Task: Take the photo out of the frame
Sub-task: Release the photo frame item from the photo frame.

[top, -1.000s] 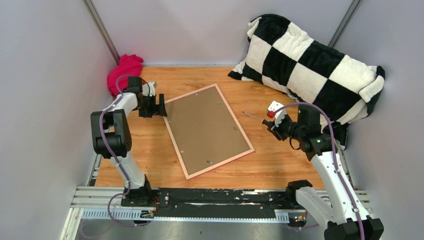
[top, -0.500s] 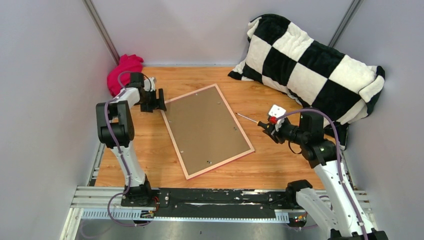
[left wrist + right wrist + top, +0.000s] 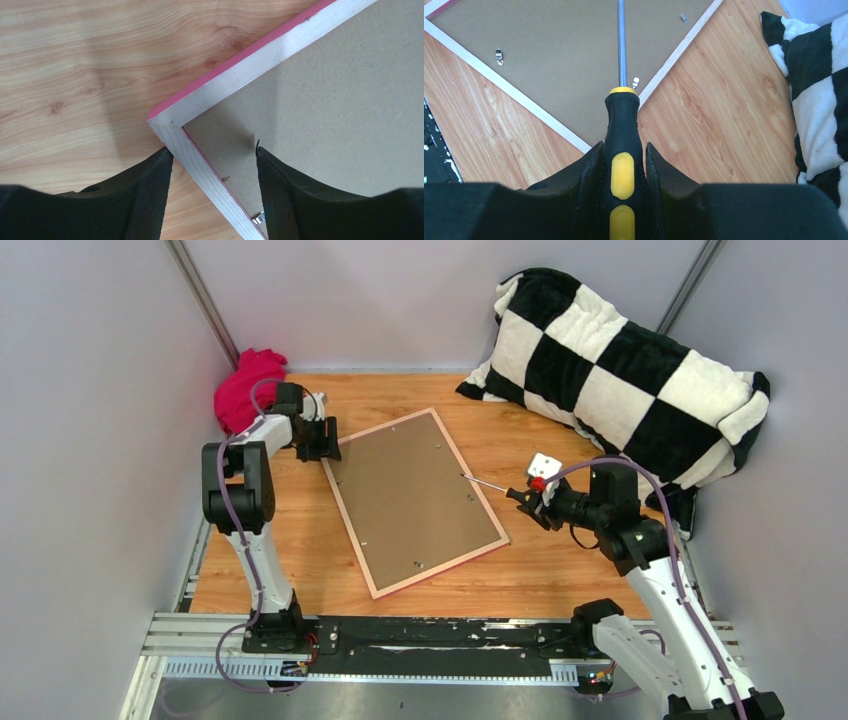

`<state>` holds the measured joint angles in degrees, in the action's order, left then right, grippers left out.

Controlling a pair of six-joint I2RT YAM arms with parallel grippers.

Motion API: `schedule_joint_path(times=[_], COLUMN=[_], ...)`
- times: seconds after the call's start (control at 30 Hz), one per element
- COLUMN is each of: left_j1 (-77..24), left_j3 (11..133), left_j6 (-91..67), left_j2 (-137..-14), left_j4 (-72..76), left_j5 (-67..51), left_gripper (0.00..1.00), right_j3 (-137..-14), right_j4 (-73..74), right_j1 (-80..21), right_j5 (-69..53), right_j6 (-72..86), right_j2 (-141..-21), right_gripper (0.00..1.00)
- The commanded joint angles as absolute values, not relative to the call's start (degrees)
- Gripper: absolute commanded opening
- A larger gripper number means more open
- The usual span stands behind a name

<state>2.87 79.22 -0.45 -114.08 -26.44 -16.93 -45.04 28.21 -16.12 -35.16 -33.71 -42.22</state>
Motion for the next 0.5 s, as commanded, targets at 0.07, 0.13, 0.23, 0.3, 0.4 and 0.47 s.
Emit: schedule_joint_path(times=[0.07,0.13,0.23,0.3,0.4,0.47], left_j1=[0.65,-1.61,-2.55,-2.55,-2.56,-2.60], left_j3=[79.98,79.76,79.41,79.28,78.59,78.16], left_j6=[-1.05,-0.82,-0.59,-0.23,0.53,1.35], left_j2=[-114.87,-115.04,-115.70,-116.10,-115.79,-115.44], left_j4=[-25.65,-25.55,-25.15,-25.09,-24.42,-23.49], left_j5=[-14.46,-12.79,-13.73,-14.56,-16.03,-17.05], left_gripper=[0.63,0.63,0.63,0.63,0.63,0.63], right_j3=[-44.41,-44.26,-44.11,-44.20,-44.04,-44.14], right_j4=[26.72,26.72,26.72,26.72,26.72,26.73], right_j1=[-16.32,-15.63,-14.63,-14.44,-14.44,-14.42], right_j5=[-36.60,-36.59,-36.65,-36.68,-36.95,-37.33], right_j6=[-33.91,-34.09,-34.43,-34.39,-34.17,-33.83], right_j2=[-42.34,-42.66,-42.92,-43.34,-43.76,-43.62], right_gripper=[0.00,0.00,0.00,0.00,0.00,0.00])
